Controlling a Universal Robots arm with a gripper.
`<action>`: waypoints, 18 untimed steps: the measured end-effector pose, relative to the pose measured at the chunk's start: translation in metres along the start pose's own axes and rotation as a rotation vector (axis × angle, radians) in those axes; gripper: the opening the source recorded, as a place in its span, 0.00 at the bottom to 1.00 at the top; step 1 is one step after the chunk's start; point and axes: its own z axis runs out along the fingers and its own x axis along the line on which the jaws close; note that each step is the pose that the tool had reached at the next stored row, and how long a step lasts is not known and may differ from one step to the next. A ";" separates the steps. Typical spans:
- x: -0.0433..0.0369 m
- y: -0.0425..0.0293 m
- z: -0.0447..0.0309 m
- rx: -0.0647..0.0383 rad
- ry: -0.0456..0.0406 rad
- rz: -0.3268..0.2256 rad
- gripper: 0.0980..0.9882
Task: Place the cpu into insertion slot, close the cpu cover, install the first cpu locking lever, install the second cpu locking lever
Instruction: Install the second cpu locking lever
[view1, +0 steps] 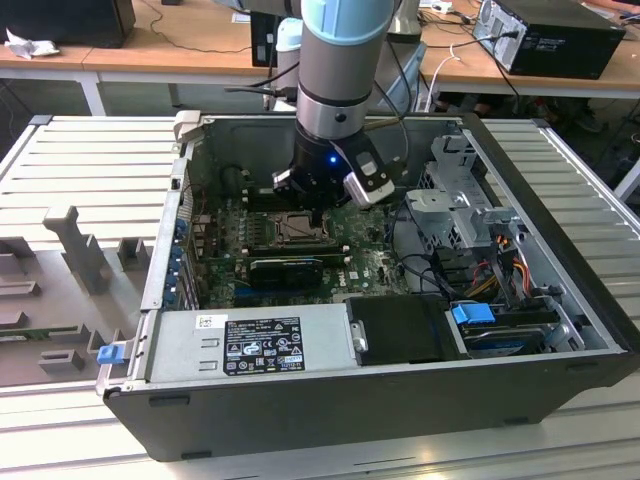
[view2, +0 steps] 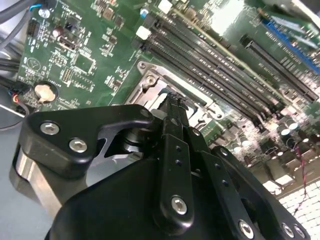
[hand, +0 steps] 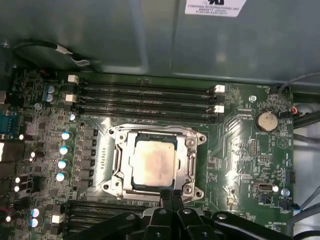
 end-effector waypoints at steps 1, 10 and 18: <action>0.0009 -0.0015 0.0001 0.000 0.0001 0.000 0.01; 0.0093 -0.0142 -0.0004 -0.012 -0.0007 -0.001 0.01; 0.0125 -0.0214 -0.0010 -0.085 -0.0055 -0.002 0.01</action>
